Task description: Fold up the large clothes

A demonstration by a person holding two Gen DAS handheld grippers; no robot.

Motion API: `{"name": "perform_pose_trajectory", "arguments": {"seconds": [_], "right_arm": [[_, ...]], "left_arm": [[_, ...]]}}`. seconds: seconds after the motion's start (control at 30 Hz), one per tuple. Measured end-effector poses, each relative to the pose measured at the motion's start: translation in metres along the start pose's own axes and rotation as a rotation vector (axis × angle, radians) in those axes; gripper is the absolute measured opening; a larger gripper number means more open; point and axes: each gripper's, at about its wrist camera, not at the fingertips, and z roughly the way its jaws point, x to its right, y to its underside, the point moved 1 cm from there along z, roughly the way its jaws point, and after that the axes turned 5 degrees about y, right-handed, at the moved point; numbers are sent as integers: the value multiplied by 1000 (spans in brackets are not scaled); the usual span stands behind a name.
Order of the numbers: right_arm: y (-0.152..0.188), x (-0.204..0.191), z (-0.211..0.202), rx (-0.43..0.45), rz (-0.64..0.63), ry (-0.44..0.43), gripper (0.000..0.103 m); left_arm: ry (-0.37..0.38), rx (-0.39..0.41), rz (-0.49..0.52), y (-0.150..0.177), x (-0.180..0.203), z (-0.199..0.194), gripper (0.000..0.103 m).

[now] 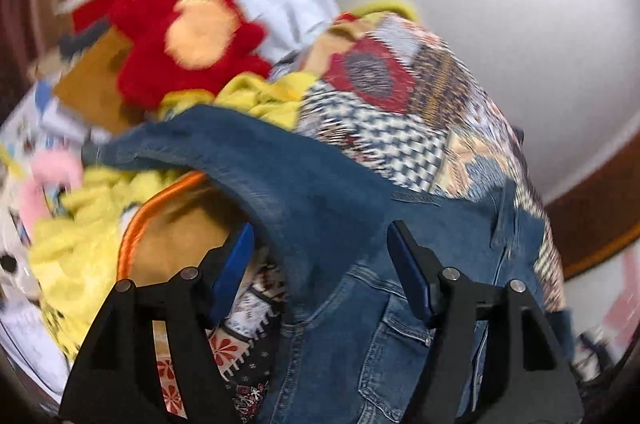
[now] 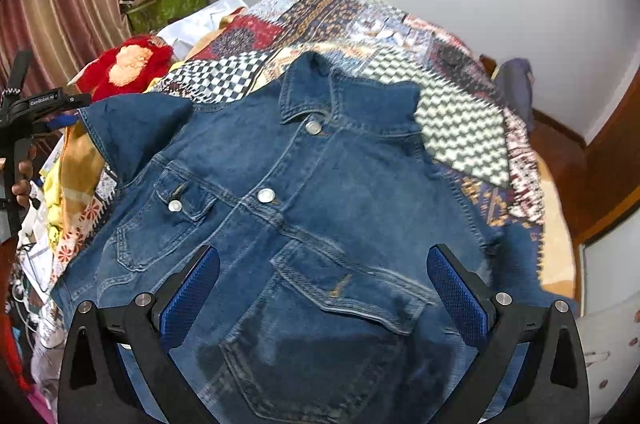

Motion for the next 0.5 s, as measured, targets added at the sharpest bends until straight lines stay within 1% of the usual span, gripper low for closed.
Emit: {"name": "perform_pose_trajectory", "arguments": {"seconds": [0.13, 0.2, 0.27, 0.3, 0.33, 0.4, 0.43, 0.47, 0.5], "right_arm": [[-5, -10, 10, -19, -3, -22, 103], [-7, -15, 13, -22, -10, -21, 103], [-9, -18, 17, -27, -17, -18, 103], [-9, -18, 19, -31, -18, -18, 103], [-8, -19, 22, -38, -18, -18, 103], [-8, -18, 25, -50, -16, -16, 103], [-7, -17, 28, -58, -14, -16, 103], [-7, -16, 29, -63, -12, -16, 103], [-6, -16, 30, -67, -8, -16, 103]], "left_arm": [[89, -70, -135, -5, -37, 20, 68], [143, -98, -177, -6, -44, 30, 68], [178, -106, -187, -9, -42, 38, 67], [179, -107, -183, -12, -39, 43, 63], [174, -107, -172, -15, -36, 46, 59], [143, -90, -127, -25, -26, 50, 57], [107, -74, -96, -30, -21, 51, 56], [51, -50, -57, -37, -14, 52, 55], [-11, -26, -17, -43, -7, 54, 50]]}}
